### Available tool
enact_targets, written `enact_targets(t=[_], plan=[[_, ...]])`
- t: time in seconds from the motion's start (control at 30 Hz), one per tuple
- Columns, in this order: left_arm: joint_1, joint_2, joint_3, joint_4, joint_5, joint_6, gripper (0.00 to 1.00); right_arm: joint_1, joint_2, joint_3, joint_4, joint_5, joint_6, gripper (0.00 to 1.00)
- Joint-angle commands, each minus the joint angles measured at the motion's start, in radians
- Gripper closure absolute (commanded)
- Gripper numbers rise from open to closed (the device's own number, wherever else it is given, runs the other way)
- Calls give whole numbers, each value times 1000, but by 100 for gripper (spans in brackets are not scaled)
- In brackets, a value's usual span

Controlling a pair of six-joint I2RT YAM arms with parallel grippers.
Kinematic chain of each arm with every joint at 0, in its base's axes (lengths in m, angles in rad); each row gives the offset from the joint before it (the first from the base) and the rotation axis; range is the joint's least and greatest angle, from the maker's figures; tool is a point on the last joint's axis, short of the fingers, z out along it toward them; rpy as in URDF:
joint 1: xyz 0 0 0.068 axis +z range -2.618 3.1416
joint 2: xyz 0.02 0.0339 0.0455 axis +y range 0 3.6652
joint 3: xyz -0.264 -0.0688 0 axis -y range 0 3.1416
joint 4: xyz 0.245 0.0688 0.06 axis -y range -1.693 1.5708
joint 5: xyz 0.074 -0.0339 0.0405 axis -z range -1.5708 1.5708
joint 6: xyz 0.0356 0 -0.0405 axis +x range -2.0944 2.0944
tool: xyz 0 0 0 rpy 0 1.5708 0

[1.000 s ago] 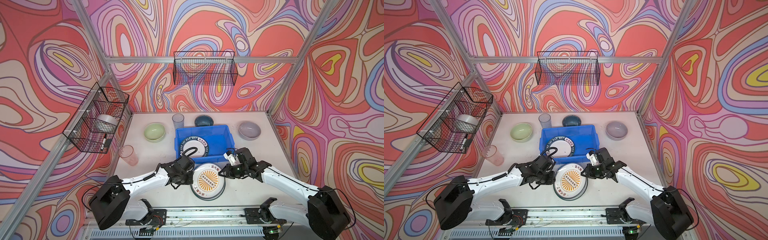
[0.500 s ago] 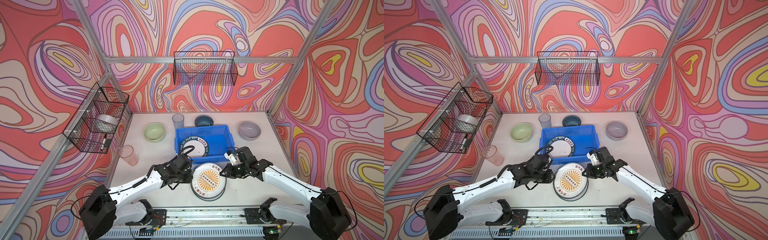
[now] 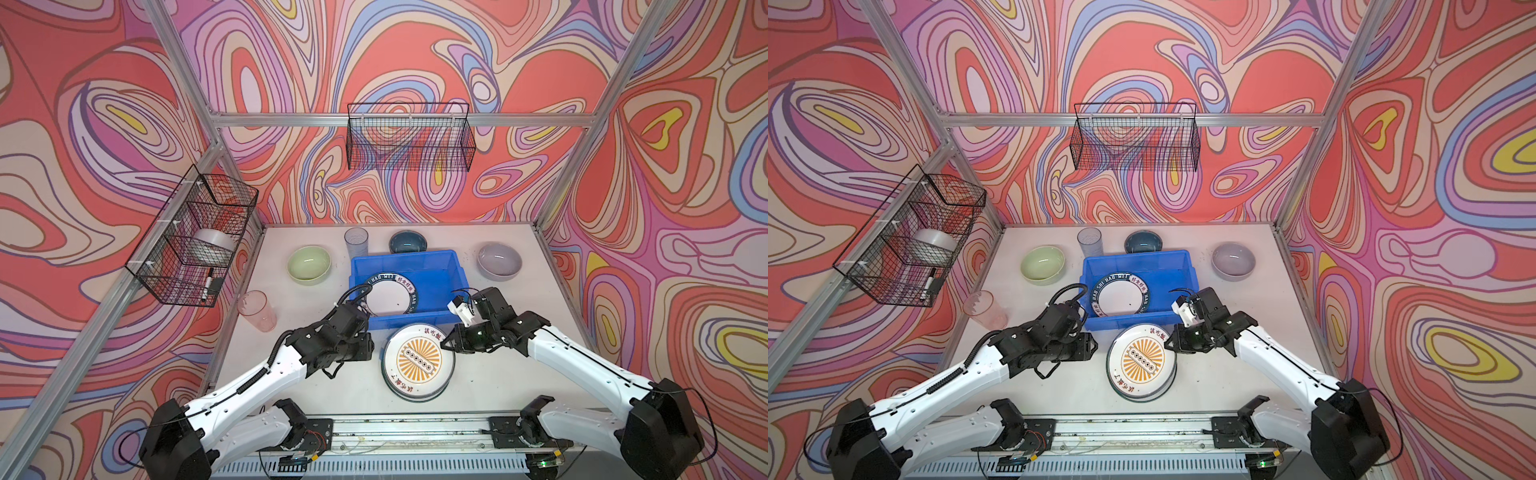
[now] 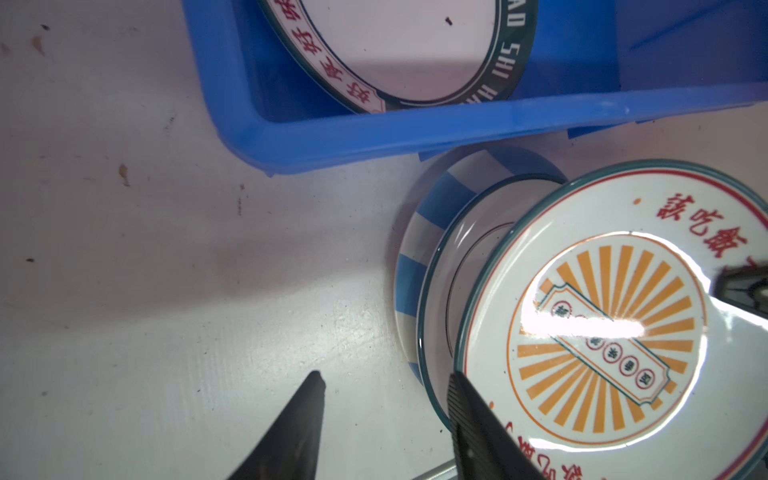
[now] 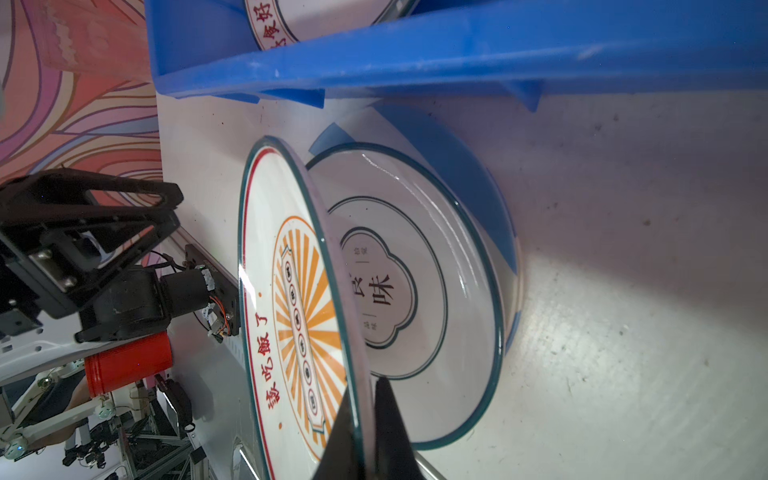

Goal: Place the mixed dishes into the plastic bin
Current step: 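Carry the sunburst plates into the blue bin with the right gripper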

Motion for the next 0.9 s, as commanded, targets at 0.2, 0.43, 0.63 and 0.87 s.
enact_targets(t=[0.2,0.43,0.63,0.87], plan=[[127,-51,51,-134,7,95,46,-7,-33,161,1,-3,4,100],[219,-8,91,-103,52,140,44,-58,61,289,30,25,6,100],[280,72,160,-64,91,182,45,-94,140,348,139,152,73,100],[322,182,230,-35,132,225,54,-98,250,434,176,209,71,100]])
